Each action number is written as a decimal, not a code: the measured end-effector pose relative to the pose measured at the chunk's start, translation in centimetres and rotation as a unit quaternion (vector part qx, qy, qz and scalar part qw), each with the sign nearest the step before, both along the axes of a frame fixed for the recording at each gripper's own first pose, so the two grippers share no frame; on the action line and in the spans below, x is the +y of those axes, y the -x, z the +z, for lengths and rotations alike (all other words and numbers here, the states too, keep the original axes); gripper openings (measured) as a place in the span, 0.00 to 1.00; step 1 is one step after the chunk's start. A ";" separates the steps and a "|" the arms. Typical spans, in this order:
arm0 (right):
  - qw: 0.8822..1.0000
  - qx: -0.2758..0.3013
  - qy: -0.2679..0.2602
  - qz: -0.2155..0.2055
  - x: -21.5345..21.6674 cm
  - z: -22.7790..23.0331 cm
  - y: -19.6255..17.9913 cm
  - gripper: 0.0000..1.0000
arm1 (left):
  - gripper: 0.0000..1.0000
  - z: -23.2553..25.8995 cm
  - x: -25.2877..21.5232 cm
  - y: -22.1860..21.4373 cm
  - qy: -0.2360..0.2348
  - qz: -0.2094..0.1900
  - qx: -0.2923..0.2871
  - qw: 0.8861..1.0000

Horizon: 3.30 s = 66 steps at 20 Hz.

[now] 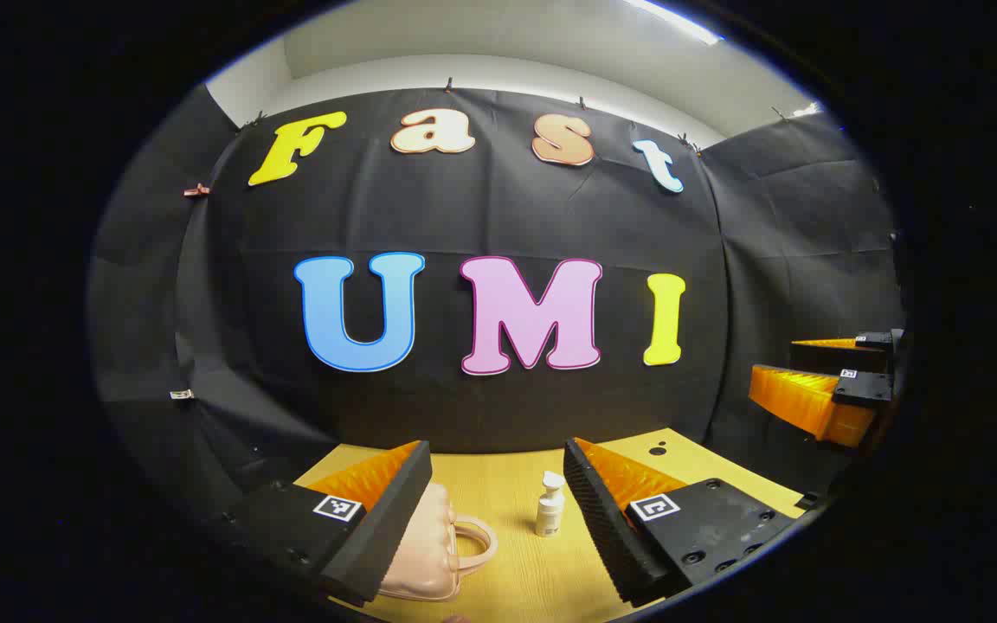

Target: First open the suitcase, pack the skin care products into it, and then close the suitcase.

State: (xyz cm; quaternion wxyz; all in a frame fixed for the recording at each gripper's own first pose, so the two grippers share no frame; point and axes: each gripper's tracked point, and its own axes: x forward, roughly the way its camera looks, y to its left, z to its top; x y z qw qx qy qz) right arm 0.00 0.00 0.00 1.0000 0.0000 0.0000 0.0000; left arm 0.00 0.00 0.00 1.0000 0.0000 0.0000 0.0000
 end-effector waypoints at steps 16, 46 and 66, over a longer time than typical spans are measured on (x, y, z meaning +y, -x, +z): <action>1.000 0.010 -0.001 -0.011 -0.1 -0.5 -0.3 0.96 | 0.97 -1.7 -0.3 -0.7 -0.002 -0.021 0.013 1.000; 0.989 0.123 -0.062 0.055 -7.1 -15.4 -12.4 0.97 | 0.71 -31.4 0.4 -17.1 0.127 0.080 0.391 0.908; 0.991 0.115 -0.065 -0.011 -7.5 -15.4 -12.0 0.96 | 0.06 -27.9 1.3 -16.6 0.081 -0.025 0.437 0.896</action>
